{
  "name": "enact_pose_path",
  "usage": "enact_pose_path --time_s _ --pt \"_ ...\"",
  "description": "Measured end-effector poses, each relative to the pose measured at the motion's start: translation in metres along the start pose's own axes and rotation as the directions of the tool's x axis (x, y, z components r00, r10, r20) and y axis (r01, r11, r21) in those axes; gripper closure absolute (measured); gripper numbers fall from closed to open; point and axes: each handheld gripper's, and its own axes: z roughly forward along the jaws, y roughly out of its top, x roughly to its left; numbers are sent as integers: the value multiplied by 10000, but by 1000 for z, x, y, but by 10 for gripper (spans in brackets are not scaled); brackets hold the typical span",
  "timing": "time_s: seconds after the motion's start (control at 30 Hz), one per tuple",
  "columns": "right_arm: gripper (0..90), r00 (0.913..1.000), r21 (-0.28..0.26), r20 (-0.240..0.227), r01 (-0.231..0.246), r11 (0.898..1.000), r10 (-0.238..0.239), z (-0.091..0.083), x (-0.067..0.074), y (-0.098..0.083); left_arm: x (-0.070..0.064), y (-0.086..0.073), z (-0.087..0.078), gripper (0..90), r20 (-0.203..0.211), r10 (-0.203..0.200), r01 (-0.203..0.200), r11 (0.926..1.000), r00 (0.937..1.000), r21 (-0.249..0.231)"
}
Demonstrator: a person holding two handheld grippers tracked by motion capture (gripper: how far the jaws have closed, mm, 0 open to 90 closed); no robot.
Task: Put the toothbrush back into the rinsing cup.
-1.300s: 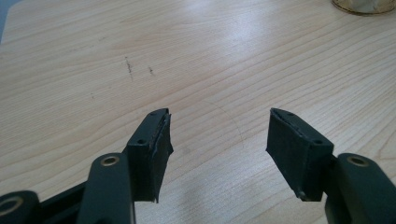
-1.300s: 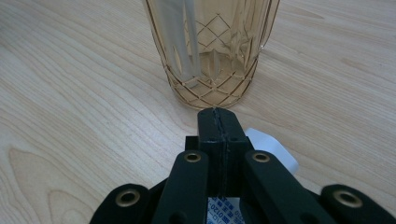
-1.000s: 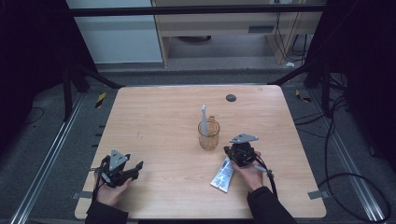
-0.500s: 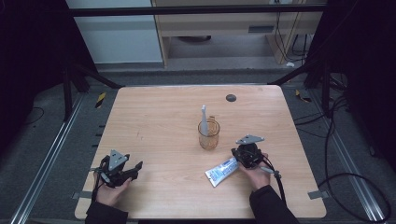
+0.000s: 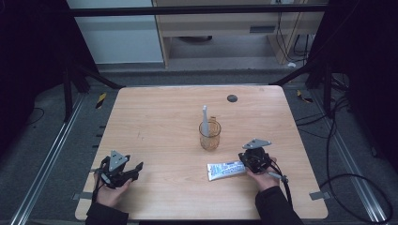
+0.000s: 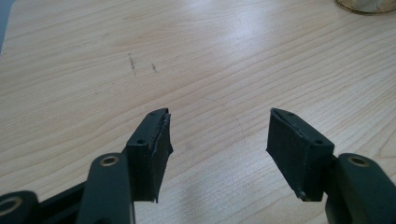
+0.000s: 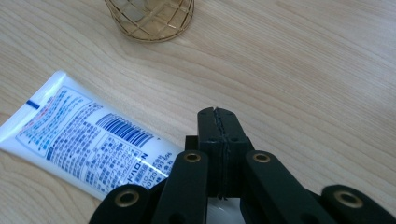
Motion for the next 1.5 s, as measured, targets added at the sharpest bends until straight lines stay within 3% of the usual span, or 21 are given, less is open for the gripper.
enact_pose_path --time_s 0.53,0.93,1.5 --pt "899 9997 455 -156 197 9988 -190 -17 -4 -17 0 0 0 387 -23 -13 12 10000 10000 -10" --pt "896 9987 567 -409 312 9979 -289 -33 2 -32 0 0 0 387 -52 -46 46 10000 10000 2" --pt "885 9949 683 -929 468 9966 -404 -39 18 -40 0 0 0 384 -20 -72 72 10000 10000 55"
